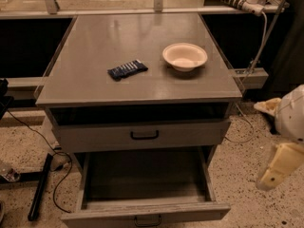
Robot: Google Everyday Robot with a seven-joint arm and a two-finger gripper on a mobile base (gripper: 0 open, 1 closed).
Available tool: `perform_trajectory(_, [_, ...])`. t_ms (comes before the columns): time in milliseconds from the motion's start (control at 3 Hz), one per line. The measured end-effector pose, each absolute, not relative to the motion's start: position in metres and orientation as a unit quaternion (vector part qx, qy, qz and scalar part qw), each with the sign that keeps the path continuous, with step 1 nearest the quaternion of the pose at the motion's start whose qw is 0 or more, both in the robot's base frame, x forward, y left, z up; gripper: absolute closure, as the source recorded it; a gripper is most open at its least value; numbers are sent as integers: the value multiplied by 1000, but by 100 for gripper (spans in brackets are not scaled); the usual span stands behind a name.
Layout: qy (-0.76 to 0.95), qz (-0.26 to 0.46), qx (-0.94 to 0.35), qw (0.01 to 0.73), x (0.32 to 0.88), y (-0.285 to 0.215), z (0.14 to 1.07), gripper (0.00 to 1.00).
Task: Close middle drawer
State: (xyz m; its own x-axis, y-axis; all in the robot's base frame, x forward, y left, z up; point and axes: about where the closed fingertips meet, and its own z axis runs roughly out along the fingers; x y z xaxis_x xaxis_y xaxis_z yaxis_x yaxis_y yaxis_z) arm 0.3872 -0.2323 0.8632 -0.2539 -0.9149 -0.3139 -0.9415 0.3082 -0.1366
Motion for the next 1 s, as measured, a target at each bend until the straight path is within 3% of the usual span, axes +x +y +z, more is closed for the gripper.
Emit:
perform_trajectory(333, [784,49,-593,178,364,-229,825,21])
perform_trajectory(1000, [768,42,-610,193,353,-220,789,67])
